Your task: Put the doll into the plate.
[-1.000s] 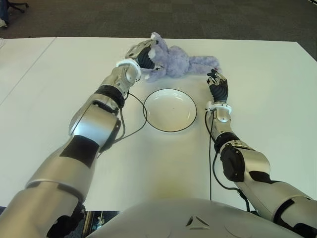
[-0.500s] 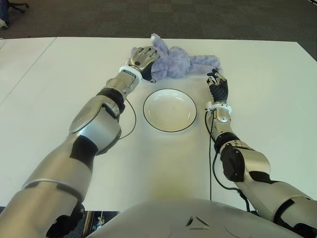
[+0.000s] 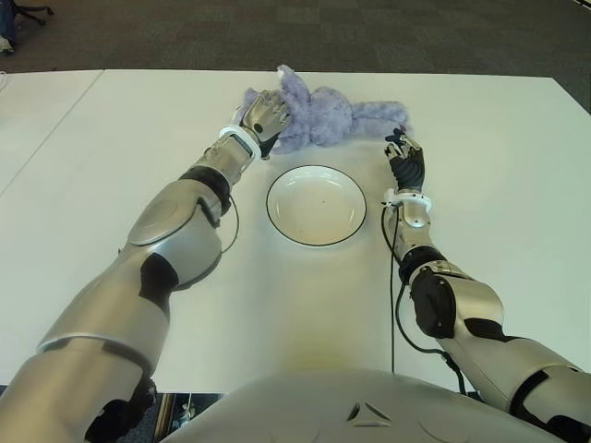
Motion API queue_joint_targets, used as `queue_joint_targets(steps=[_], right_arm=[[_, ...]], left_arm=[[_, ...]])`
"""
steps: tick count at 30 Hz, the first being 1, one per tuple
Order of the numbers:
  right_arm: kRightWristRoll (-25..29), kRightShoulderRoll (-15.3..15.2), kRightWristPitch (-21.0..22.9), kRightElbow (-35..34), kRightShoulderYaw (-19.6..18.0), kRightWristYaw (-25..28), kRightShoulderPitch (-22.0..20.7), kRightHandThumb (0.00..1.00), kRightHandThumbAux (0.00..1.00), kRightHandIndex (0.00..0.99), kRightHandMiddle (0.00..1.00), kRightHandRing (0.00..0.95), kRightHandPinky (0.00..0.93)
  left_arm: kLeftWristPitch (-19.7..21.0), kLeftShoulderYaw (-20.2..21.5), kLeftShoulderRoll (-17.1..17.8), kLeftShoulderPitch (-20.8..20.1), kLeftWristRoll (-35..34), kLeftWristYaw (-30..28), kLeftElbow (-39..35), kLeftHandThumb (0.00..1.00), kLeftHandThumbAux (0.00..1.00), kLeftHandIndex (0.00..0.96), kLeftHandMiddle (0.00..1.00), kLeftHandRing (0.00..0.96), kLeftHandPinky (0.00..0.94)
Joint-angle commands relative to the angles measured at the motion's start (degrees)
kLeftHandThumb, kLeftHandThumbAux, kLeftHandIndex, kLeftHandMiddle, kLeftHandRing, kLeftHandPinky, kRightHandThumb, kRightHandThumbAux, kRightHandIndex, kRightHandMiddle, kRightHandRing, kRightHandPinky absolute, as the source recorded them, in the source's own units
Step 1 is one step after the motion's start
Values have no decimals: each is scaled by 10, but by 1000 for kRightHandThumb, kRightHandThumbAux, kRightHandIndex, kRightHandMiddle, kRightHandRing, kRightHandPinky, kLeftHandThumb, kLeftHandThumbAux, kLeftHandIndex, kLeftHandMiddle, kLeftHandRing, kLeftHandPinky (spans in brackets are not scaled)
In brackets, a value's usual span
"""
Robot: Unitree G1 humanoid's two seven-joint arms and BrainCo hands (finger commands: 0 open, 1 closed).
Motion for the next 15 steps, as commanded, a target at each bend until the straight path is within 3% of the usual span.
queue_joint_targets(steps=[1,15], right_arm=[[27,39,164,60,-15,1,89,687,743,396,152,97,66],[25,38,170,61,-16,1,86,686,743,396,144,83,59]], left_arm=[[-13,-35,17,53,30,-82,26,0,602,73,33,0,0],[-1,-49,22,56,28,-73,24,0,621,31,24,0,0]])
